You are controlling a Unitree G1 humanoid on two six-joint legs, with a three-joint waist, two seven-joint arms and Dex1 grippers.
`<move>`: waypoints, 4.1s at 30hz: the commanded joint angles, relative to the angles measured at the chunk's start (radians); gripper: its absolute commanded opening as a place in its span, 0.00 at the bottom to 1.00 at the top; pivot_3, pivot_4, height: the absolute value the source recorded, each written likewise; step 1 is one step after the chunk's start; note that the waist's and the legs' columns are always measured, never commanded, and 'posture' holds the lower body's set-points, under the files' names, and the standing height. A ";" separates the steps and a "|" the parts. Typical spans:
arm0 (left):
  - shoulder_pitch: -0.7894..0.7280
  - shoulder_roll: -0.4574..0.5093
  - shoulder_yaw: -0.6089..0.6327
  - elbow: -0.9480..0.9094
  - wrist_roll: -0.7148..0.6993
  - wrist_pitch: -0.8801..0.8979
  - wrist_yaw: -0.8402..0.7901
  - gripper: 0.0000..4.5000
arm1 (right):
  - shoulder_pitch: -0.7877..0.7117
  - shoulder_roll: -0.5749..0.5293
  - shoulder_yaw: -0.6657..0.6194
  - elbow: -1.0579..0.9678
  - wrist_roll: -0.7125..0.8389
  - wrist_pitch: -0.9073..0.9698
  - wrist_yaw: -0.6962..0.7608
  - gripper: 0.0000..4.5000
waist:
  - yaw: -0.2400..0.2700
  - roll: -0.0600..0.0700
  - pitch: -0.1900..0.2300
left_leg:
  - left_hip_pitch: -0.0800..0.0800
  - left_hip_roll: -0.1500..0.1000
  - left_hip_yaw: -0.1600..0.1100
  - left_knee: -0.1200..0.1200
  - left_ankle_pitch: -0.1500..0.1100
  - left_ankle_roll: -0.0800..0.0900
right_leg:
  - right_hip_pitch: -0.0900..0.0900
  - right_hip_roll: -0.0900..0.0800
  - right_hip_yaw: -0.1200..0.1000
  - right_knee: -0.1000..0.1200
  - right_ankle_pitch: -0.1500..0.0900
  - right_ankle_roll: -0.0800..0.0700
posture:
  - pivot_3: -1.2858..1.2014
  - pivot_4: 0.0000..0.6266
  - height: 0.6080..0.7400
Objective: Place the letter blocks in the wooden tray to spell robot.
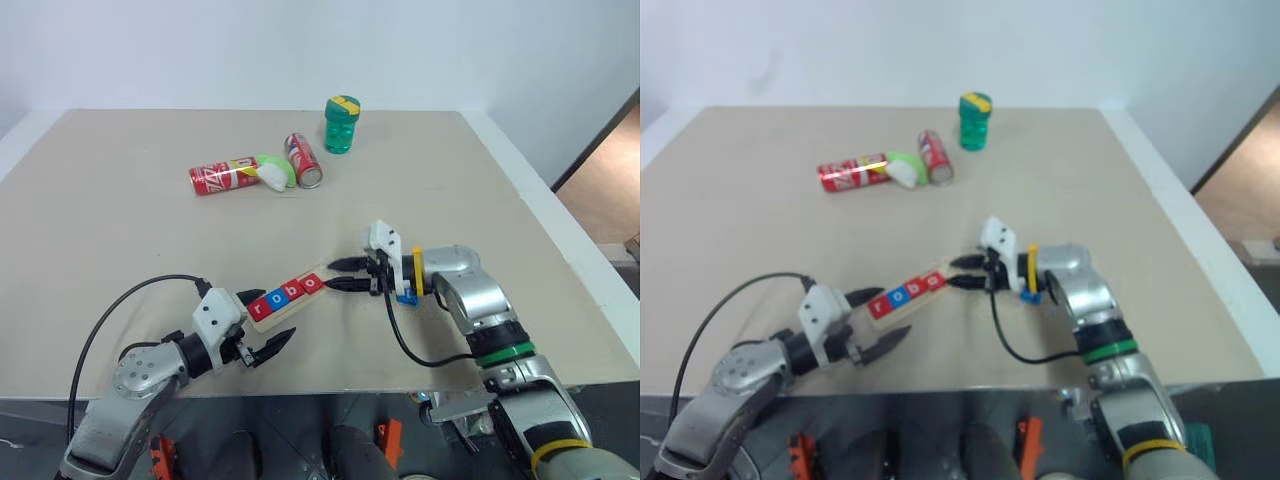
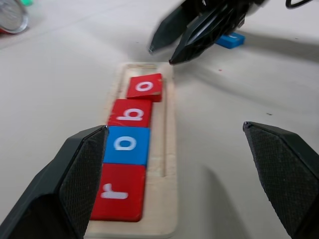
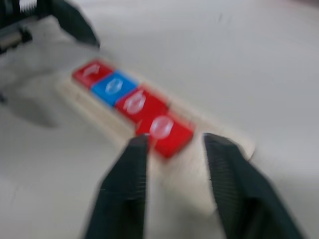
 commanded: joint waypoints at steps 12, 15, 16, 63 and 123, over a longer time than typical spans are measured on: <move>0.008 0.013 -0.006 -0.031 0.011 -0.008 -0.010 1.00 | -0.015 0.050 0.067 -0.074 -0.023 0.013 -0.065 0.01 | 0.000 0.000 0.000 | 0.000 0.000 -0.001 0.000 0.000 0.000 | 0.000 0.000 0.000 0.000 -0.003 0.006 | 0.52 0.24 1.00; 0.014 0.005 -0.007 -0.037 0.013 -0.002 0.005 1.00 | -0.030 0.060 0.077 -0.053 -0.030 -0.009 -0.065 0.01 | 0.000 0.000 0.000 | 0.000 0.000 -0.001 0.000 0.000 0.000 | 0.000 0.000 -0.001 0.000 -0.003 0.006 | 0.52 0.24 1.00; 0.015 0.004 -0.007 -0.038 0.012 0.000 0.008 1.00 | -0.034 0.063 0.078 -0.049 -0.031 -0.012 -0.064 0.01 | 0.000 0.000 0.000 | 0.000 0.000 -0.001 0.000 0.000 0.000 | 0.001 0.000 -0.001 0.000 -0.003 0.005 | 0.52 0.24 1.00; 0.037 -0.009 -0.002 -0.066 -0.029 0.029 0.040 1.00 | -0.085 0.069 0.115 0.047 -0.073 -0.089 -0.019 0.01 | -0.001 0.000 0.000 | 0.000 0.000 -0.001 0.000 0.002 -0.001 | 0.001 0.000 -0.001 0.000 -0.002 0.006 | 0.52 0.24 1.00; 0.041 0.007 0.006 -0.073 -0.041 0.041 0.019 1.00 | -0.207 0.065 0.084 0.346 -0.177 -0.325 0.003 0.01 | -0.001 0.000 0.000 | 0.000 -0.001 -0.001 0.000 0.002 -0.001 | 0.001 -0.001 0.000 0.000 0.002 0.000 | 0.52 0.24 1.00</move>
